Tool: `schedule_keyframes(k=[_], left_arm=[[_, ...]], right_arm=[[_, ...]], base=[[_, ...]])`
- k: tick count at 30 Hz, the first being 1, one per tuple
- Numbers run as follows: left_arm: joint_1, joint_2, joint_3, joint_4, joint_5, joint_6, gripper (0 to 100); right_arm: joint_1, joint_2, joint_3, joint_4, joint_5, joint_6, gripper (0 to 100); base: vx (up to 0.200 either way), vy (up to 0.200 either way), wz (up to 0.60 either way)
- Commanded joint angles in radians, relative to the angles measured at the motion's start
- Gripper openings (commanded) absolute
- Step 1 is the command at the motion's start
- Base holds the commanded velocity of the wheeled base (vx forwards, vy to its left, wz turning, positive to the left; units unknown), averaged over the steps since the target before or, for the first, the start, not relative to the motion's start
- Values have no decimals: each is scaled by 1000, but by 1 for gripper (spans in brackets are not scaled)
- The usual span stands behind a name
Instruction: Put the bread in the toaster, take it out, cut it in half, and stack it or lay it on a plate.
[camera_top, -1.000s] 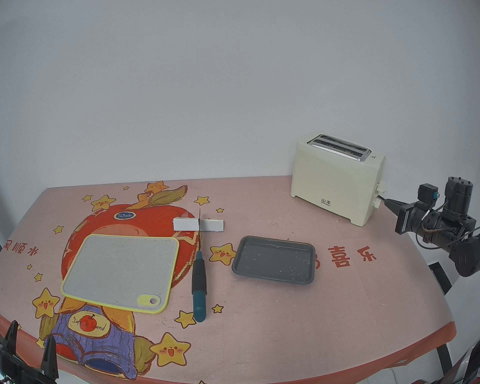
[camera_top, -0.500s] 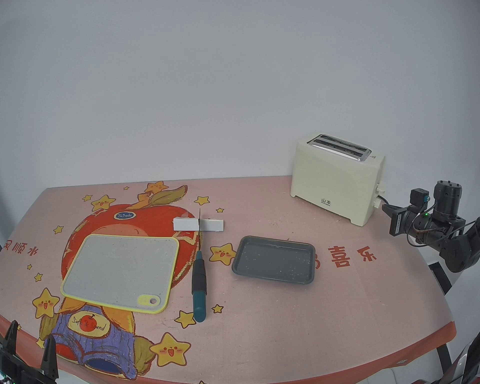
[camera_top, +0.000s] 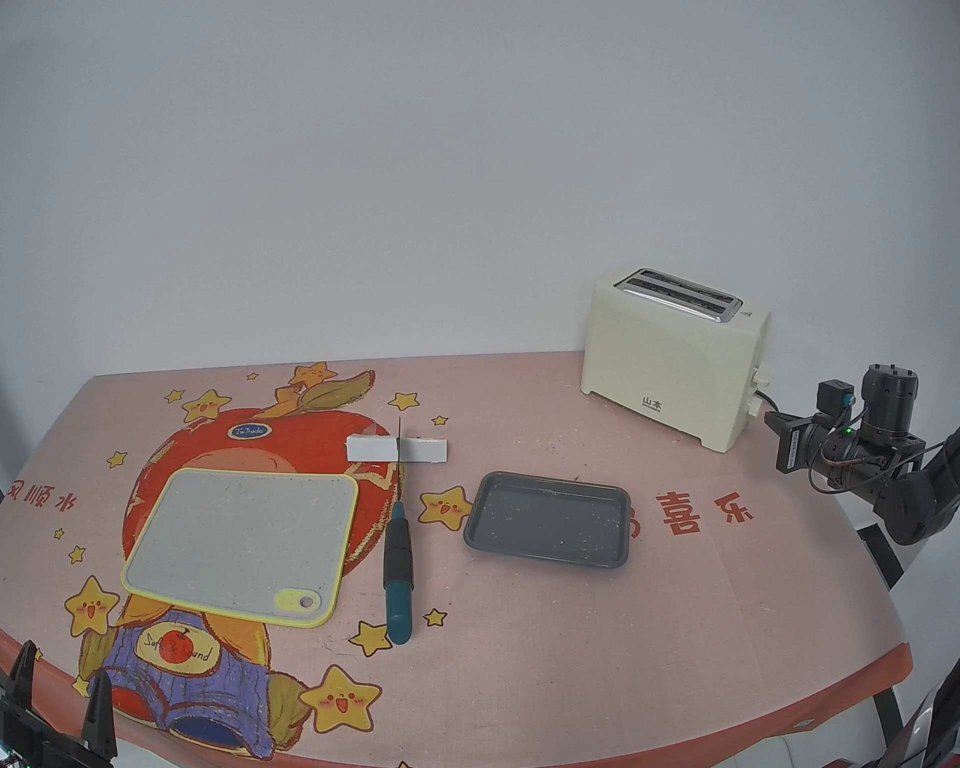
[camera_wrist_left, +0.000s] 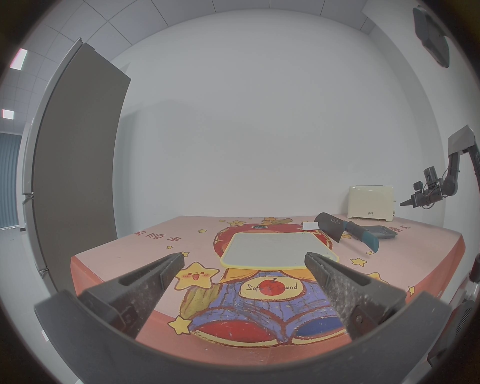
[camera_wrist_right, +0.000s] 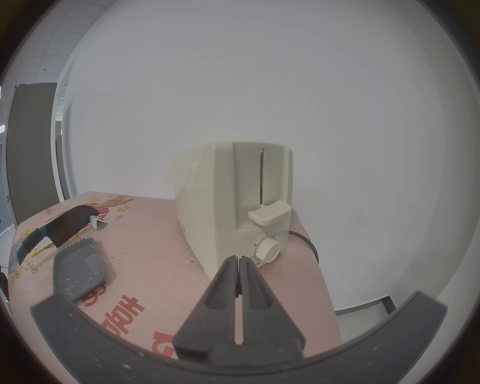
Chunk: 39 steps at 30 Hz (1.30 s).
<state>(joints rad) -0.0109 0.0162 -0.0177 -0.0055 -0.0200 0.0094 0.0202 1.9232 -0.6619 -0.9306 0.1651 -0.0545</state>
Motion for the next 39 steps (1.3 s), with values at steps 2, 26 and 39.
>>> schedule_keyframes(k=[2, 26, 39], left_arm=[[0, -16, 18, -1, 0, 0, 100], [0, -16, 18, -1, 0, 0, 100], [0, -16, 18, -1, 0, 0, 100]], right_arm=[[-2, 34, -24, -2, 1, 1, 0], [-6, 135, -107, -77, 1, 13, 0], [-29, 152, -120, -77, 1, 12, 0]], base=[[0, 0, 0], [0, 0, 0], [0, 0, 0]])
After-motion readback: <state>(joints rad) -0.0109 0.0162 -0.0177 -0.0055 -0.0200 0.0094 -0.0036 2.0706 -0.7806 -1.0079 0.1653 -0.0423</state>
